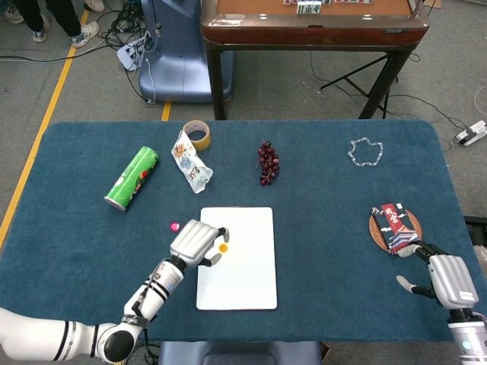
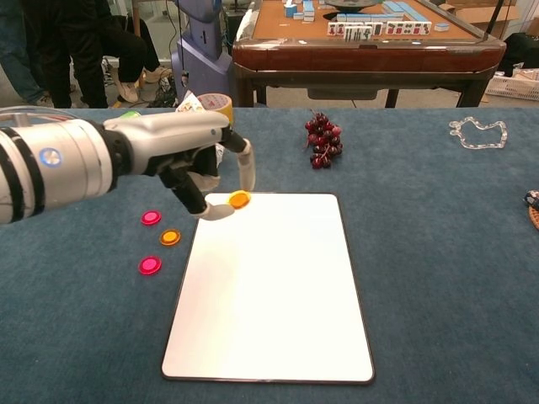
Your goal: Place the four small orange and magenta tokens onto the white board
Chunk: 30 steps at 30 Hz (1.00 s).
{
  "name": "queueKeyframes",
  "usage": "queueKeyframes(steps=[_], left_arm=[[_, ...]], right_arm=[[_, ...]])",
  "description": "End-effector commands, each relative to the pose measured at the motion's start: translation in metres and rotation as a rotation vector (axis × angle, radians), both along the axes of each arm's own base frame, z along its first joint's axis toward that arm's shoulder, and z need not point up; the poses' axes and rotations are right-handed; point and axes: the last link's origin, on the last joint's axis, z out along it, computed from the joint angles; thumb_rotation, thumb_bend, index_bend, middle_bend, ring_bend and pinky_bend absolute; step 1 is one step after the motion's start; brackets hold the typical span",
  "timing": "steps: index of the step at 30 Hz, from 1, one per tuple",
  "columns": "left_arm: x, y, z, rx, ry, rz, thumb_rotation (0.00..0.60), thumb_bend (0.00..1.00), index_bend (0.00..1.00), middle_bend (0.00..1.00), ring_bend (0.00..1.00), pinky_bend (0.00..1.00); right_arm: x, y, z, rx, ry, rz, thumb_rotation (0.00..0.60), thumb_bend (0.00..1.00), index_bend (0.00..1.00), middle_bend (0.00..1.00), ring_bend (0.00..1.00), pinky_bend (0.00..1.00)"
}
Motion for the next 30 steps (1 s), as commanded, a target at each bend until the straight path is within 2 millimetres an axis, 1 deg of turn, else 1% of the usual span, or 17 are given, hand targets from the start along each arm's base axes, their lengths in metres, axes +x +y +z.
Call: queueKeyframes(steps=[1,7,13,19,30], left_arm=[[0.008,-0.004,-0.006,-0.009,0.005,-0.019,0.600,0.37,0.57,1.00,1.00,1.00],[0.006,-0.017,-0.018,-0.042,0.037,-0.048,0.600,0.37,0.57,1.00,1.00,1.00],[-0.004,-0.035,-0.030,-0.078,0.088,-0.087,0.600,0.37,0.56,1.00,1.00,1.00],[-0.009,-0.048,-0.037,-0.101,0.103,-0.112,0.600,0.37,0.55,1.00,1.00,1.00],[-0.015,-0.063,-0.049,-0.139,0.126,-0.147,0.600,0.37,0.55,1.00,1.00,1.00]], right_arm=[[-0.001,0.001,0.000,-0.002,-0.002,-0.003,0.600,0.13,0.43,0.37,0.36,0.52],[-0.003,0.001,0.001,-0.005,-0.006,-0.004,0.600,0.13,0.43,0.37,0.36,0.52],[-0.003,0.000,0.000,-0.001,-0.009,-0.001,0.600,0.13,0.43,0.37,0.36,0.52],[-0.002,0.000,-0.001,0.000,-0.009,0.002,0.600,0.13,0.43,0.37,0.36,0.52],[-0.003,0.001,0.000,-0.003,-0.009,-0.003,0.600,0.13,0.43,0.37,0.36,0.52]])
